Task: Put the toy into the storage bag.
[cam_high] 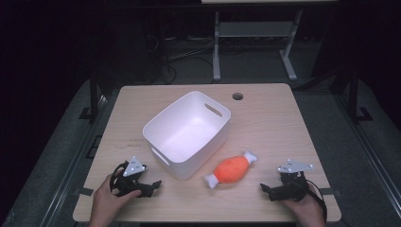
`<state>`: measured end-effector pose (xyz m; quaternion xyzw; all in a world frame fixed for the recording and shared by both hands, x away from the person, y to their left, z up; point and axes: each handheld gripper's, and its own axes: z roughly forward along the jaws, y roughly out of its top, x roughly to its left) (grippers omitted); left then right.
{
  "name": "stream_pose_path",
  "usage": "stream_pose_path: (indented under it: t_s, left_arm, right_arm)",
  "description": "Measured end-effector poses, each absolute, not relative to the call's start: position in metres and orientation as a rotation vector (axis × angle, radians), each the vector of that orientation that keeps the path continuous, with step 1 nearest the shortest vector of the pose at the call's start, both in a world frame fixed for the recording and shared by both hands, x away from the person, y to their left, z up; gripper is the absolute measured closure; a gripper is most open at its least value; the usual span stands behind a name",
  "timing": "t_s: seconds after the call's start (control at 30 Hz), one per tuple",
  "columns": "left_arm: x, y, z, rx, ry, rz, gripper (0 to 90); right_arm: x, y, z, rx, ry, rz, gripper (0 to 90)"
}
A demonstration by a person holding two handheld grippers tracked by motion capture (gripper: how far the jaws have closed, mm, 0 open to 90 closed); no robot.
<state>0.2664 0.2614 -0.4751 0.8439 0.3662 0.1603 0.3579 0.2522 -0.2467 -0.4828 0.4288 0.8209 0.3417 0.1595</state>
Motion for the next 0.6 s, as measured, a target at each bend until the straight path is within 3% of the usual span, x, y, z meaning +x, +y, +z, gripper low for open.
stream_pose_path:
  t_s: [0.37, 0.6]
  left_arm:
    - [0.2681, 0.2607, -0.4752, 2.173, 0.956, 0.418, 12.8]
    - [0.2681, 0.2607, -0.4752, 2.173, 0.956, 0.418, 12.8]
  right_arm:
    - [0.2498, -0.2481, -0.4826, 1.225, 2.343, 0.981, 1.9]
    - [0.2462, -0.2494, -0.4793, 1.199, 2.355, 0.998, 13.7]
